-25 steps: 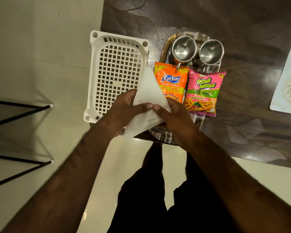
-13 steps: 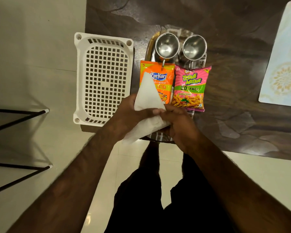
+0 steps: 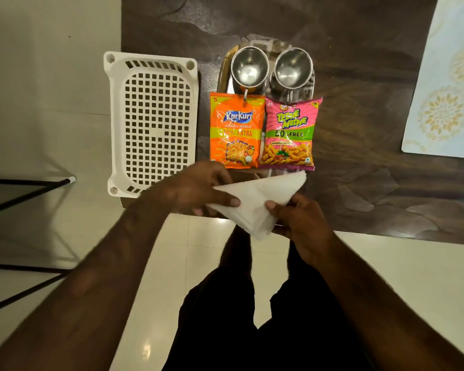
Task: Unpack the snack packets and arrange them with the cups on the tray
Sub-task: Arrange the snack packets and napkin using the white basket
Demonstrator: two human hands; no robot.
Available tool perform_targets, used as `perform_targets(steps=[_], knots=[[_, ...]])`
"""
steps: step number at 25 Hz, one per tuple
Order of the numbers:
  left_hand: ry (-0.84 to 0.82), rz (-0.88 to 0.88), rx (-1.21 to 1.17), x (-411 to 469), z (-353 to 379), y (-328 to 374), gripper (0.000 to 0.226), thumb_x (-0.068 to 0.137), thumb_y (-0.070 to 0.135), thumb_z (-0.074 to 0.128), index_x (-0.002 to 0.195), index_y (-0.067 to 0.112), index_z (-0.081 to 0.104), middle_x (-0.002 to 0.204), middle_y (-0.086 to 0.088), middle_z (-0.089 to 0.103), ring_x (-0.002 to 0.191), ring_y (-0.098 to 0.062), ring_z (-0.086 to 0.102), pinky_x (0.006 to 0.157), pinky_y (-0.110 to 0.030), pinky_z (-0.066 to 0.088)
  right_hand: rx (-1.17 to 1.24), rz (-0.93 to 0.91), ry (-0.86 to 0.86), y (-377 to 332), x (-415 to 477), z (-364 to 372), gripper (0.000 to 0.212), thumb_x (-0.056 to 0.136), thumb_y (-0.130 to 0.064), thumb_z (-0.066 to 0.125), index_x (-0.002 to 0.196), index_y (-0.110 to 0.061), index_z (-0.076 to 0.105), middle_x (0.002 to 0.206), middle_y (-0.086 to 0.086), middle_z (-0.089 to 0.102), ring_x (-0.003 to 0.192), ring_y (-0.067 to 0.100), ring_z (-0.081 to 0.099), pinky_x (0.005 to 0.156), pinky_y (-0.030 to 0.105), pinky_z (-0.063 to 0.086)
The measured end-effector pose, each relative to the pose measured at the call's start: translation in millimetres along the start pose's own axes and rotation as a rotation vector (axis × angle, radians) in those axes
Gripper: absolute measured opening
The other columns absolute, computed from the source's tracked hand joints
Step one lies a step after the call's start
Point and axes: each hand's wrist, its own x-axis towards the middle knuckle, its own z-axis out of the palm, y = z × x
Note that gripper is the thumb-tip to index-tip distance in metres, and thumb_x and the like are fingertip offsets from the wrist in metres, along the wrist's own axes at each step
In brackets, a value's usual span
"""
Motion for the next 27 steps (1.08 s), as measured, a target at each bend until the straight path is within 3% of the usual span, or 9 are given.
perform_targets(steps=[4,6,8,11,15,19,23,25,27], knots=[[0.257,-0.040,-0.260,-8,-11,-12,0.032,0.082,0.007,0.079,0.111,0.008,0.063,0.097,-0.024,0.071,0.074,-0.031,0.072,0.065,-0.041,0.060,0.205,0.081,0.060,8,-4,2,0.031,0.097,-0.006,0.073,0.128,-0.010,0.070,0.121,0.005,0.077,0.112,0.028,0.073,0.064,0.029,0.064],[0.335,-0.023,-0.260,-6,-4,-17,0.028,0.084,0.004,0.076,0.108,0.004,0.062,0.099,-0.029,0.069,0.074,-0.034,0.072,0.065,-0.043,0.061,0.186,0.061,0.090,9,0,10,0.030,0.097,-0.005,0.073,0.126,-0.009,0.070,0.121,0.005,0.077,0.114,0.029,0.073,0.069,0.030,0.066],[0.425,-0.036,-0.187,0,2,-24,0.025,0.085,0.005,0.075,0.106,0.008,0.062,0.098,-0.023,0.068,0.073,-0.034,0.074,0.063,-0.046,0.061,0.131,0.064,0.117,7,5,16,0.032,0.100,-0.004,0.070,0.131,-0.005,0.068,0.128,0.008,0.074,0.117,0.031,0.071,0.078,0.036,0.066],[0.511,-0.029,-0.010,9,7,-29,0.022,0.088,0.013,0.074,0.105,0.015,0.061,0.093,-0.009,0.068,0.065,-0.027,0.072,0.060,-0.047,0.063,-0.036,0.061,0.144,3,12,17,0.029,0.101,-0.008,0.069,0.130,-0.004,0.068,0.124,0.012,0.074,0.109,0.032,0.075,0.072,0.033,0.067],[0.540,0.054,0.179,15,9,-30,0.019,0.087,0.022,0.074,0.100,0.021,0.060,0.091,-0.001,0.067,0.070,-0.022,0.066,0.070,-0.042,0.059,-0.310,0.054,0.213,-6,16,12,0.022,0.100,-0.025,0.074,0.110,-0.005,0.074,0.093,0.010,0.081,0.072,0.022,0.080,0.057,0.030,0.062],[0.531,0.102,0.302,11,5,-29,0.029,0.083,0.029,0.077,0.102,0.020,0.057,0.086,0.005,0.061,0.077,-0.018,0.061,0.064,-0.030,0.045,-0.725,0.106,0.208,-17,11,13,0.043,0.097,-0.051,0.070,0.085,-0.011,0.075,0.069,0.004,0.081,0.051,0.017,0.073,0.053,0.028,0.058],[0.733,0.061,0.115,-13,-19,-44,0.024,0.086,0.035,0.073,0.100,0.022,0.057,0.091,0.002,0.063,0.074,-0.009,0.064,0.055,-0.021,0.050,-0.940,-0.002,0.095,-46,1,26,0.050,0.101,-0.049,0.063,0.075,-0.008,0.076,0.056,0.003,0.076,0.039,0.014,0.065,0.044,0.023,0.048],[0.933,-0.003,0.116,-27,-40,-62,0.019,0.088,0.031,0.068,0.102,0.024,0.057,0.106,-0.003,0.064,0.086,-0.019,0.067,0.068,-0.032,0.058,-0.980,-0.113,-0.018,-66,-3,44,0.043,0.103,-0.042,0.063,0.077,-0.010,0.075,0.059,0.003,0.077,0.037,0.012,0.063,0.039,0.020,0.045],[1.074,-0.121,0.163,-38,-60,-81,0.028,0.086,0.028,0.066,0.110,0.019,0.056,0.115,-0.011,0.058,0.099,-0.032,0.064,0.083,-0.045,0.056,-1.037,-0.268,-0.079,-88,0,69,0.034,0.102,-0.035,0.064,0.079,-0.014,0.075,0.065,-0.001,0.079,0.044,0.014,0.070,0.043,0.023,0.049]])
